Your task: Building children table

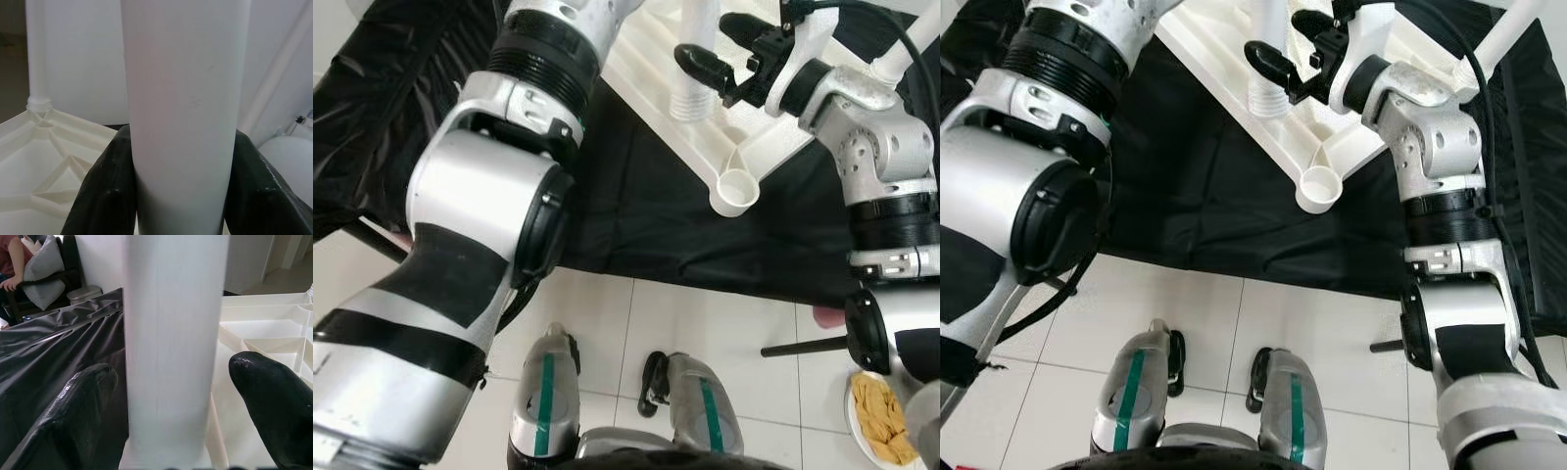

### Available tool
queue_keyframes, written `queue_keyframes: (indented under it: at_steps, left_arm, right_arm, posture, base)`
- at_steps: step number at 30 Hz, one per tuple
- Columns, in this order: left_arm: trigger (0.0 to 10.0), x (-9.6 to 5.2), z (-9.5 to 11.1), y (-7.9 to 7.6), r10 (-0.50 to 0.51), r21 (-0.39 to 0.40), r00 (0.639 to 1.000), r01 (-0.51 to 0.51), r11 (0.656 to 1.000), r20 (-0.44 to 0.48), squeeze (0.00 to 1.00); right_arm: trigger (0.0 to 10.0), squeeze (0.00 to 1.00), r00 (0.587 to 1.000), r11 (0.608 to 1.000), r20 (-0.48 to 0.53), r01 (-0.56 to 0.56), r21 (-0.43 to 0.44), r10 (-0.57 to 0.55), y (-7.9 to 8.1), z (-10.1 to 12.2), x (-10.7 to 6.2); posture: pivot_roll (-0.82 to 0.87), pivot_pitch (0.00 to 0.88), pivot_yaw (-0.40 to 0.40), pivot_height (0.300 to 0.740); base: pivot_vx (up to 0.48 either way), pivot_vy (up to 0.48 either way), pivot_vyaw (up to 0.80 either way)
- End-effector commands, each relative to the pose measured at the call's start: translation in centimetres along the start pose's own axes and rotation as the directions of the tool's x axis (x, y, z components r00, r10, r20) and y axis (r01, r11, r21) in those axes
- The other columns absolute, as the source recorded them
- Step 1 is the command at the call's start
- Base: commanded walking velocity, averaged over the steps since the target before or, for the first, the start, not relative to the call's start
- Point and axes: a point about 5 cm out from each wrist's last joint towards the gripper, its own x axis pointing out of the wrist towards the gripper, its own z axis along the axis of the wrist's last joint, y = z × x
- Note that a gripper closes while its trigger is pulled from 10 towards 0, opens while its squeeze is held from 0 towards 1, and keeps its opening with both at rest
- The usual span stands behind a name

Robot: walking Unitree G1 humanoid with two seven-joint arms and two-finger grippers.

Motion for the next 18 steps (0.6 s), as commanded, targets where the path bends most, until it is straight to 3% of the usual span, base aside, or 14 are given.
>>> queue_keyframes:
  at_steps: [1, 6, 9, 10, 12, 13, 18]
  left_arm:
    - [10.0, -0.3, 0.0, -2.6, -0.397, 0.012, 0.918, 0.397, 0.918, -0.01, 0.0]
    - [10.0, -0.3, 0.0, -3.9, -0.441, 0.001, 0.897, 0.441, 0.897, -0.006, 0.0]
    - [10.0, -0.3, 0.0, -3.9, -0.441, 0.001, 0.897, 0.441, 0.897, -0.006, 0.0]
    - [10.0, -0.4, -0.1, -4.2, -0.455, -0.001, 0.891, 0.455, 0.891, -0.009, 0.0]
    - [10.0, -0.4, -0.1, -4.2, -0.455, -0.001, 0.891, 0.455, 0.891, -0.009, 0.0]
    - [10.0, -0.5, -0.5, -4.9, -0.481, -0.001, 0.876, 0.482, 0.876, -0.018, 0.0]
    - [10.0, -0.7, -0.9, -5.5, -0.501, 0.007, 0.865, 0.501, 0.865, -0.037, 0.0]
  right_arm:
    - [10.0, 0.0, 1.0, 1.0, 0.0, 0.001, -0.018, -0.001, -0.2, 0.3, 0.1]
    - [10.0, 0.0, 1.0, 1.0, -0.007, -0.004, -0.003, 0.004, -0.4, 0.3, 0.5]
    - [10.0, 0.0, 1.0, 1.0, -0.007, -0.004, -0.003, 0.004, -0.4, 0.3, 0.5]
    - [8.2, 0.0, 1.0, 1.0, -0.003, -0.009, 0.004, 0.009, -0.5, 0.4, 0.6]
    - [8.2, 0.0, 1.0, 1.0, -0.003, -0.009, 0.004, 0.009, -0.5, 0.4, 0.6]
    - [0.0, 0.0, 1.0, 1.0, -0.004, -0.016, 0.026, 0.016, -0.6, 0.5, 0.8]
    - [0.0, 0.0, 1.0, 0.999, -0.01, -0.01, 0.036, 0.011, -1.0, 0.4, 0.8]
  posture:
    - [0.05, 0.009, -0.054, 0.74]
    - [0.06, 0.009, -0.057, 0.74]
    - [0.06, 0.009, -0.057, 0.74]
    - [0.06, 0.008, -0.056, 0.74]
    - [0.06, 0.008, -0.056, 0.74]
    - [0.06, 0.007, -0.056, 0.74]
    - [0.06, 0.005, -0.056, 0.74]
  base:
    - [0.0, 0.0, 0.0]
    - [0.0, 0.0, 0.0]
    - [0.0, 0.0, 0.0]
    - [0.0, 0.0, 0.0]
    - [0.0, 0.0, 0.0]
    - [0.0, 0.0, 0.0]
    - [0.0, 0.0, 0.0]
